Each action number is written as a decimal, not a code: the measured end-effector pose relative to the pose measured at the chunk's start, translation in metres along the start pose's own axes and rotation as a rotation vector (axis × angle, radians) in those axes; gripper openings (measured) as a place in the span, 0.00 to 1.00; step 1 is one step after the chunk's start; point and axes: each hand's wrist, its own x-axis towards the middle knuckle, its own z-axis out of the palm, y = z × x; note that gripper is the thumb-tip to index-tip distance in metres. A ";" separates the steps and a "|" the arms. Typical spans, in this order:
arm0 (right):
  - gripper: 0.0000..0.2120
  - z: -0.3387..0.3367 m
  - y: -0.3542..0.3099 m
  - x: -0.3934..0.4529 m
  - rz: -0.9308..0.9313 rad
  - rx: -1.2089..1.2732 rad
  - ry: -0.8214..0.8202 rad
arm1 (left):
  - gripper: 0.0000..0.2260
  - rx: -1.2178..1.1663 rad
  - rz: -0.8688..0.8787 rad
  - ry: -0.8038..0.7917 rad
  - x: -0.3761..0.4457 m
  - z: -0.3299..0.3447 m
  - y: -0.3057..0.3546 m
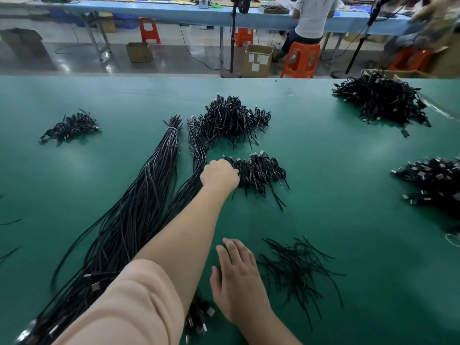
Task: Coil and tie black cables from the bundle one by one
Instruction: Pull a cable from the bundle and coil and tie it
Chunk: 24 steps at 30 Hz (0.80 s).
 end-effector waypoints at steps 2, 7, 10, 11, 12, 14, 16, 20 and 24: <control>0.19 0.001 0.000 0.000 -0.001 -0.006 0.010 | 0.17 -0.178 -0.003 0.020 0.003 0.003 -0.001; 0.18 0.002 0.001 0.001 0.000 -0.012 0.040 | 0.15 -0.166 0.001 -0.026 0.005 0.017 -0.013; 0.18 0.004 0.002 0.002 -0.003 -0.006 0.038 | 0.23 -0.108 0.017 -0.045 0.006 0.024 -0.011; 0.18 0.004 0.002 0.002 -0.003 -0.005 0.032 | 0.24 -0.084 0.020 -0.050 0.005 0.025 -0.008; 0.18 0.004 0.002 0.002 -0.003 -0.005 0.023 | 0.23 -0.063 0.021 -0.056 0.005 0.025 -0.004; 0.19 0.004 0.002 0.002 -0.003 0.000 0.003 | 0.21 -0.017 0.028 -0.067 0.002 0.024 0.001; 0.19 0.004 0.002 0.002 0.002 0.009 0.001 | 0.15 0.021 0.041 -0.063 -0.002 0.022 0.002; 0.18 0.003 0.002 0.002 -0.007 0.014 0.028 | 0.11 -0.054 0.070 0.059 -0.010 0.000 -0.011; 0.19 0.003 0.002 0.002 0.003 0.007 0.021 | 0.05 -0.158 0.074 0.185 -0.026 -0.039 -0.049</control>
